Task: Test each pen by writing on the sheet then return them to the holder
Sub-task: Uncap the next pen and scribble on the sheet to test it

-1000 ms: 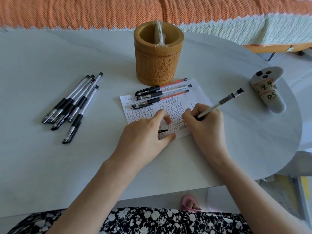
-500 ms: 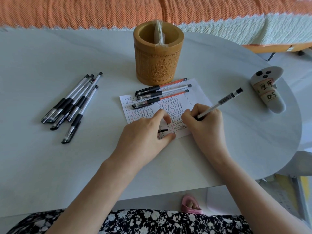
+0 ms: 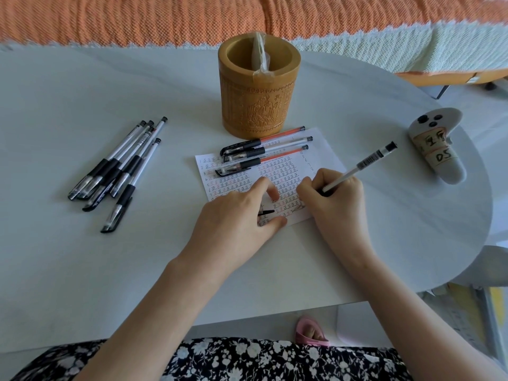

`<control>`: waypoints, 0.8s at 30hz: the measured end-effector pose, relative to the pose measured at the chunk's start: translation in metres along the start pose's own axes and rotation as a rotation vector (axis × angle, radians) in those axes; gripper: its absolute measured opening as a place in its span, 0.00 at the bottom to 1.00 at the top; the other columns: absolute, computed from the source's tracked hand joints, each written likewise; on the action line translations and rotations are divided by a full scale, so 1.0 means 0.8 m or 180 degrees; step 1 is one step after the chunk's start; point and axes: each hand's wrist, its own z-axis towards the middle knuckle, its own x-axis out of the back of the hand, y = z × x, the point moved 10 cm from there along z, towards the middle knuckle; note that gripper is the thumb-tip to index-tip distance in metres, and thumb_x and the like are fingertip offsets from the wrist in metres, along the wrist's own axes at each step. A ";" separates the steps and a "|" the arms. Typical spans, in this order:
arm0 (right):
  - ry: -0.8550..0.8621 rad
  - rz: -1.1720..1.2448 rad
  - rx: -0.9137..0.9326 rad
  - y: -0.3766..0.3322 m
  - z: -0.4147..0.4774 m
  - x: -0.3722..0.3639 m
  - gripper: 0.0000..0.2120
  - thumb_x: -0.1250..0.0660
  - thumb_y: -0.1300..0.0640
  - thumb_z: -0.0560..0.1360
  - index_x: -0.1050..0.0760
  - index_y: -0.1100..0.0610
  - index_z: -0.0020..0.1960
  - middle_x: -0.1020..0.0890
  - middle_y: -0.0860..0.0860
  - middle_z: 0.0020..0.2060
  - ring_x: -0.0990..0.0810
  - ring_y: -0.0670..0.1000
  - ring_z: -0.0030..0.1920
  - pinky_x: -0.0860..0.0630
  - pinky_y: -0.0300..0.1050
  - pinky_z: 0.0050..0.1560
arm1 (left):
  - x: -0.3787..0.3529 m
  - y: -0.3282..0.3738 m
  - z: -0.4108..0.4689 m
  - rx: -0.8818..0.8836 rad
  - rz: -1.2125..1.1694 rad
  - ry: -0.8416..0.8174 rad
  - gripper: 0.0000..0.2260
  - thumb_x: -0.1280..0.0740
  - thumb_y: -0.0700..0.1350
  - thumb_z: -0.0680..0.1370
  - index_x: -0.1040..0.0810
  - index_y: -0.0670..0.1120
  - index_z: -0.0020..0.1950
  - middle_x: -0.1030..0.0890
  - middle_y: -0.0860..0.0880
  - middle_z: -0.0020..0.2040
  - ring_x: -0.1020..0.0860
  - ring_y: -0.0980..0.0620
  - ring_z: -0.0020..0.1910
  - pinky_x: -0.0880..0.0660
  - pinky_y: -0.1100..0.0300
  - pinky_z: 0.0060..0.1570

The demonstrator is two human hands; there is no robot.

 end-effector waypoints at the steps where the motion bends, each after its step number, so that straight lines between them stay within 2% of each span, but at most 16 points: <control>1: 0.0008 -0.0001 0.0005 0.000 0.000 0.000 0.18 0.34 0.67 0.69 0.40 0.60 0.27 0.41 0.51 0.24 0.44 0.45 0.27 0.46 0.35 0.26 | 0.000 0.000 0.000 0.0000 -0.0003 0.0001 0.13 0.36 0.61 0.74 0.33 0.59 0.54 0.27 0.55 0.33 0.22 0.52 0.40 0.30 0.59 0.36; 6: 0.0026 -0.0022 -0.0018 0.002 0.001 0.000 0.17 0.35 0.67 0.69 0.41 0.66 0.28 0.39 0.56 0.26 0.43 0.46 0.28 0.45 0.39 0.28 | 0.001 0.001 0.000 -0.0008 -0.0011 0.0001 0.13 0.36 0.61 0.74 0.33 0.58 0.54 0.25 0.54 0.34 0.23 0.52 0.39 0.31 0.59 0.36; 12: 0.0041 -0.0024 -0.0007 0.001 0.001 0.002 0.17 0.34 0.67 0.69 0.40 0.63 0.27 0.37 0.56 0.24 0.42 0.45 0.27 0.45 0.37 0.27 | 0.001 0.002 0.000 0.0002 0.0009 -0.0013 0.13 0.36 0.61 0.74 0.33 0.58 0.54 0.24 0.54 0.35 0.23 0.52 0.39 0.31 0.60 0.36; 16: 0.0010 -0.0017 -0.0008 0.002 0.001 0.000 0.17 0.34 0.66 0.69 0.39 0.67 0.28 0.37 0.57 0.25 0.42 0.45 0.28 0.45 0.39 0.28 | 0.001 0.002 0.000 -0.0014 0.0030 -0.0009 0.14 0.36 0.61 0.74 0.33 0.58 0.54 0.23 0.54 0.36 0.23 0.52 0.39 0.31 0.60 0.35; 19: -0.0001 -0.0046 -0.0012 0.002 0.000 -0.001 0.17 0.34 0.65 0.70 0.39 0.66 0.28 0.37 0.54 0.24 0.42 0.45 0.27 0.45 0.37 0.27 | 0.001 0.002 -0.001 -0.0008 0.0042 -0.0007 0.13 0.36 0.61 0.74 0.33 0.59 0.54 0.26 0.55 0.33 0.25 0.53 0.36 0.32 0.60 0.35; 24: -0.0009 -0.0064 -0.0030 0.003 0.000 -0.001 0.18 0.34 0.66 0.68 0.40 0.62 0.27 0.40 0.50 0.24 0.43 0.45 0.27 0.46 0.37 0.27 | 0.001 0.002 -0.001 -0.0013 0.0033 0.0001 0.13 0.36 0.62 0.74 0.33 0.59 0.54 0.24 0.55 0.36 0.23 0.53 0.39 0.30 0.60 0.36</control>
